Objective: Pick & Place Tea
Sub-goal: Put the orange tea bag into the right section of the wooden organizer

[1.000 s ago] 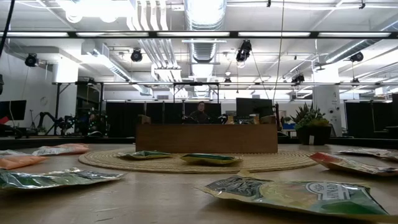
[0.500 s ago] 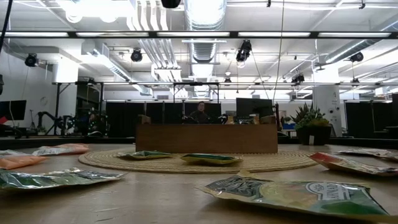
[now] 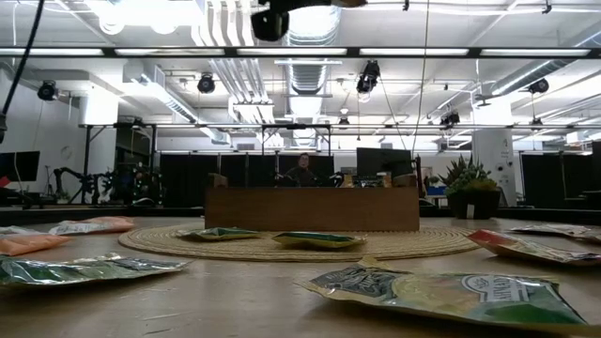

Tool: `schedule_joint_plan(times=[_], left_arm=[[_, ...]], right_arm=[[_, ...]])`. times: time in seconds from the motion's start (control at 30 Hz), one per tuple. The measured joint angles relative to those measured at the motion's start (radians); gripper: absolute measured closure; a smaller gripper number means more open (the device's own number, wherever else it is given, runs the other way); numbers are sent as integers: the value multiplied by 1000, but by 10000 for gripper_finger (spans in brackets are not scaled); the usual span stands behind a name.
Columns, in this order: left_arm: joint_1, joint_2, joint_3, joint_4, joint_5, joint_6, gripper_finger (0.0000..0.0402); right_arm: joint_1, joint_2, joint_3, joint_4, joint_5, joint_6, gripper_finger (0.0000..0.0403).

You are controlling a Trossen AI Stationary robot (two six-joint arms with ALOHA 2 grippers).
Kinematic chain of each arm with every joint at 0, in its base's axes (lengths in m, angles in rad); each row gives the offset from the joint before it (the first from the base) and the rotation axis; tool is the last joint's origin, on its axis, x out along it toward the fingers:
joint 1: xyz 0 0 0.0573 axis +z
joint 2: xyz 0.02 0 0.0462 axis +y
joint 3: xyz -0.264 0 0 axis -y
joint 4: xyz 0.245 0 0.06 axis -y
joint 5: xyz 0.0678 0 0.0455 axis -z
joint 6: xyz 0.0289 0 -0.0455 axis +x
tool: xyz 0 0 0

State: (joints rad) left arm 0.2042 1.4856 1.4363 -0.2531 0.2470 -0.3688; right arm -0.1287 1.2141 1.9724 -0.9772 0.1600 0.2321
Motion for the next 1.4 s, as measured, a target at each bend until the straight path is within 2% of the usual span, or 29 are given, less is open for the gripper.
schedule_joint_plan(times=[0.2, 0.67, 1.13, 1.4], left_arm=[[1, 99, 65, -99, 62, 12, 401], [4, 357, 276, -397, 188, 175, 401], [4, 556, 431, -638, 186, 320, 402], [7, 626, 484, -709, 186, 415, 402]], right_arm=[[0, 27, -2, -43, -2, -2, 215], [0, 47, -5, -122, -2, 3, 216], [0, 49, -9, -128, -2, 4, 216], [0, 51, -16, -135, 0, 4, 216]])
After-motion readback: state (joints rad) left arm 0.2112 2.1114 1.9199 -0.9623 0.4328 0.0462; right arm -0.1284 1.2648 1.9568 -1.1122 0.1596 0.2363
